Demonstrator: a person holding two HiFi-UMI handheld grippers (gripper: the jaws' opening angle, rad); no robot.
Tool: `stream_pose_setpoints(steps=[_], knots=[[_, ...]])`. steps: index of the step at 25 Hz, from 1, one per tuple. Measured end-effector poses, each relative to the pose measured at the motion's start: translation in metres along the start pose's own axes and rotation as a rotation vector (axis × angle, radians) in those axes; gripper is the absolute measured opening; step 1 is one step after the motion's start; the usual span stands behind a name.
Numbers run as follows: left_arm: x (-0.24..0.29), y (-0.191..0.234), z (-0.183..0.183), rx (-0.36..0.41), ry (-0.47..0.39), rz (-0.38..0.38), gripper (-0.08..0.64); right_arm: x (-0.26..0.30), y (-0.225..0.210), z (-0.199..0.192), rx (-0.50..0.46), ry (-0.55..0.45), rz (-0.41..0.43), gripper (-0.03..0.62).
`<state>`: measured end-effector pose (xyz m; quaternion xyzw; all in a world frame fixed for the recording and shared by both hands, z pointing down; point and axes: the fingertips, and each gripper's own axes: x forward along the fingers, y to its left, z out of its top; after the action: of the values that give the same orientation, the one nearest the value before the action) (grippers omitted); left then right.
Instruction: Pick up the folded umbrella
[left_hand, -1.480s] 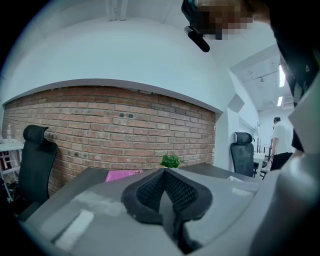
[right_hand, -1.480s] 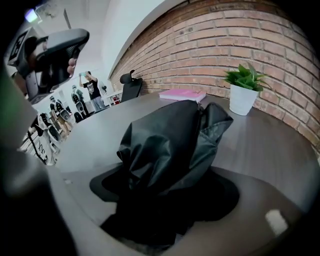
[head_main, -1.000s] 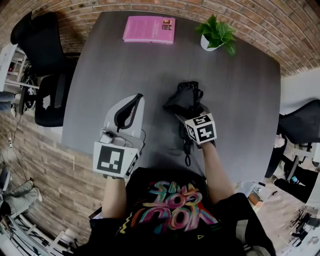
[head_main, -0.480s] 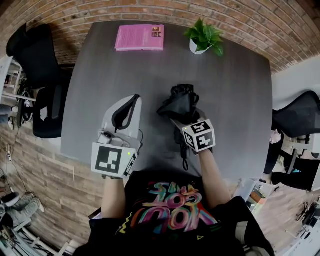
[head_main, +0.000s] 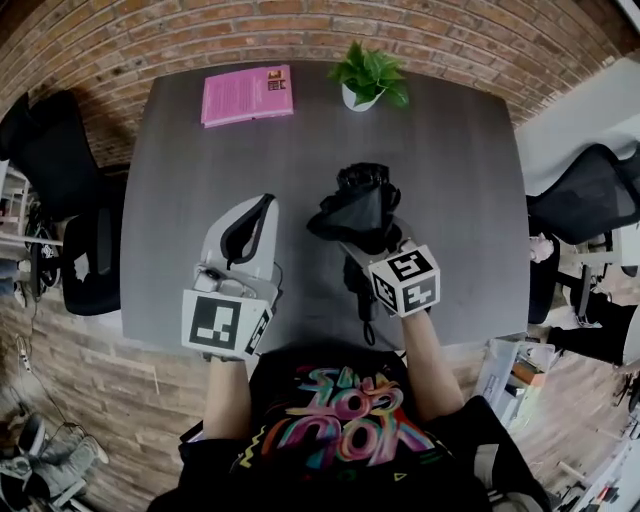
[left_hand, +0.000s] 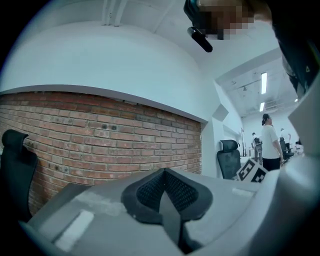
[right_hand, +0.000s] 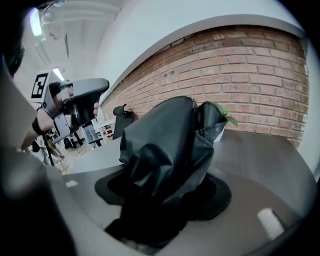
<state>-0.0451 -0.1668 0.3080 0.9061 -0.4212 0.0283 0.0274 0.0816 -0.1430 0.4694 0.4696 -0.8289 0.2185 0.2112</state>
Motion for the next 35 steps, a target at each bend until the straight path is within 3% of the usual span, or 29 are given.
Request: stream_pose_setpoints(steps=[12, 18, 35], knots=[[0.017, -0.020, 0.003, -0.003, -0.005, -0.097, 0.002, -0.073, -0.014, 0.051, 0.062, -0.228, -0.106, 0.302], [0.027, -0.032, 0.002, -0.011, 0.004, -0.135, 0.002, -0.109, -0.025, 0.065, 0.040, -0.281, -0.156, 0.302], [0.029, -0.032, 0.010, -0.005, -0.005, -0.112, 0.001, -0.192, -0.032, 0.080, -0.042, -0.454, -0.229, 0.302]])
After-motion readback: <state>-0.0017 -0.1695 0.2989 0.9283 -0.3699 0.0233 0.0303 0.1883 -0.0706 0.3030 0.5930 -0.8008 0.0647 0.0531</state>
